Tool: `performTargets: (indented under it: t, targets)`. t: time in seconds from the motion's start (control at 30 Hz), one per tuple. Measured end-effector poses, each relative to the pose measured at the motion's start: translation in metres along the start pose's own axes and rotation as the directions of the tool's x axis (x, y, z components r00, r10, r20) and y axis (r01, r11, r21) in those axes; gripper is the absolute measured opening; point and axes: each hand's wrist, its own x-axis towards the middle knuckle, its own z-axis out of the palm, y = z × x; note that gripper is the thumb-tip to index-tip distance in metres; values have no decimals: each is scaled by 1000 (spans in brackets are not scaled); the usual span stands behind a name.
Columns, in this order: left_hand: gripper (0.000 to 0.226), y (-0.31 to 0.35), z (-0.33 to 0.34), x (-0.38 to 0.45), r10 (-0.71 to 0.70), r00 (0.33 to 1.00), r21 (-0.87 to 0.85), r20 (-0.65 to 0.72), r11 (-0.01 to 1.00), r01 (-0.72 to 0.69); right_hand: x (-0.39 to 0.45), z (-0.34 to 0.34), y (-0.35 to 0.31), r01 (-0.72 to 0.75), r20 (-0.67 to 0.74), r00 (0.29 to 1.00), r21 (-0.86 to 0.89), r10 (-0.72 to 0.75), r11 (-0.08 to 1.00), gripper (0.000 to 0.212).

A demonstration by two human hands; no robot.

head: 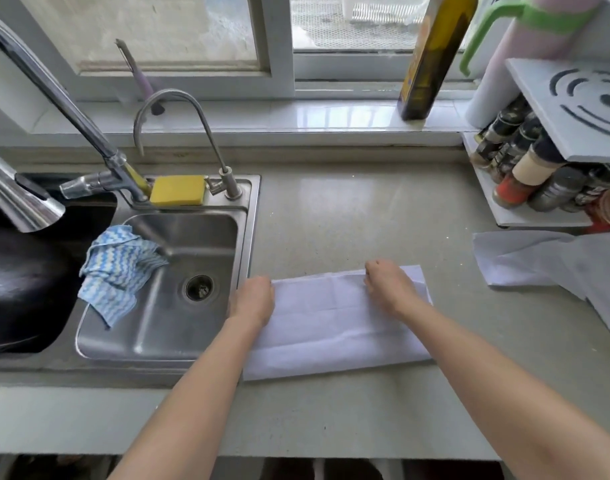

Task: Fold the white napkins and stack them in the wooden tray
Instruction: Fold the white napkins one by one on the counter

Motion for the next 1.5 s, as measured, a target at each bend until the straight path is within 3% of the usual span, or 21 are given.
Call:
performTargets:
  t: [0.17, 0.33, 0.53, 0.73, 1.17, 1.5]
  targets:
    - [20, 3, 10, 1, 15, 1000, -80, 3, 997, -15, -1, 4, 7, 43, 61, 997, -58, -40, 997, 36]
    - [22, 6, 13, 2, 18, 1000, -88, 16, 996, -16, -3, 0, 15, 61, 146, 988, -107, -45, 992, 32]
    - [21, 6, 17, 10, -32, 998, -90, 52, 995, 36, -3, -2, 9, 55, 84, 996, -202, -38, 978, 11]
    - [21, 7, 17, 13, -57, 995, -95, 80, 993, 65, -6, -5, 5, 113, 73, 993, -285, -96, 952, 18]
    - [24, 12, 12, 17, -120, 985, -127, 122, 983, 135, -3, 0, 3, 108, 43, 994, -278, -100, 954, 24]
    - [11, 13, 6, 16, -116, 984, -147, 134, 980, 135, -5, 2, 2, 87, 34, 996, -346, -80, 934, 28]
